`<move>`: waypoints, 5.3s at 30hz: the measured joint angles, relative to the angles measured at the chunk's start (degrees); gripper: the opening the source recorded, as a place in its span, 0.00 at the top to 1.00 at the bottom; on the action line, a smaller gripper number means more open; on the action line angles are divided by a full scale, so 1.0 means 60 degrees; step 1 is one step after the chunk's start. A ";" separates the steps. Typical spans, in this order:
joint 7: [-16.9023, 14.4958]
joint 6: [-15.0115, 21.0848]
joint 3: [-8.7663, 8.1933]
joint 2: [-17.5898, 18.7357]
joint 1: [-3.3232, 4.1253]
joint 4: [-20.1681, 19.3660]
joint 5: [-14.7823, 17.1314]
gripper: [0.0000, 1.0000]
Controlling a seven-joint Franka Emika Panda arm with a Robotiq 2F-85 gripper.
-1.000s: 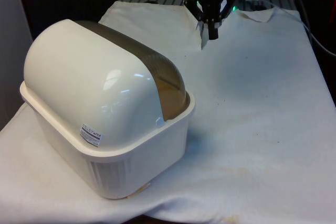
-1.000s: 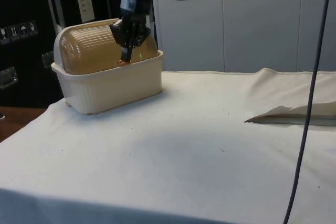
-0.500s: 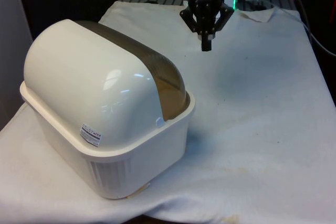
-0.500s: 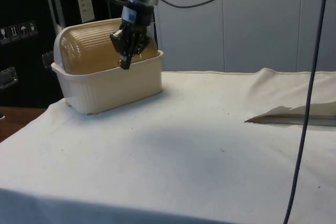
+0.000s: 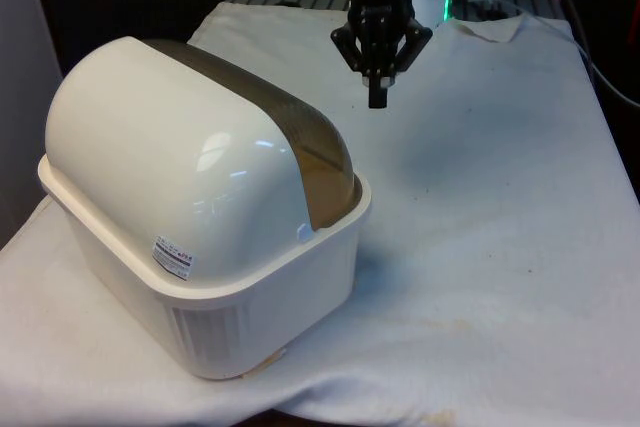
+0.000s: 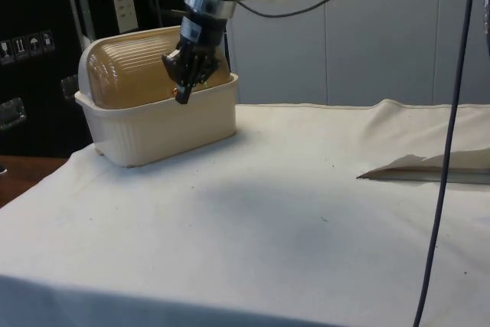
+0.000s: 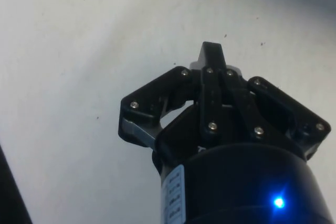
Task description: Open the lid, then close it.
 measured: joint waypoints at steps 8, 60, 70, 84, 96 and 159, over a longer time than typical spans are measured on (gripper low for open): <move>0.0000 0.0554 -0.0038 0.0220 0.0000 -0.0086 0.0000 1.00; 0.0153 0.3562 -0.0458 0.1385 -0.0010 -0.0277 0.0010 1.00; 0.0296 0.3772 -0.0602 0.1557 -0.0019 -0.0153 0.0010 1.00; 0.0668 0.3858 -0.0659 0.1566 -0.0048 0.0010 0.0019 1.00; 0.1366 0.3848 -0.0649 0.1652 -0.0048 0.0029 0.0019 1.00; 0.2387 0.3390 -0.1375 0.1413 -0.0153 0.1757 0.0019 1.00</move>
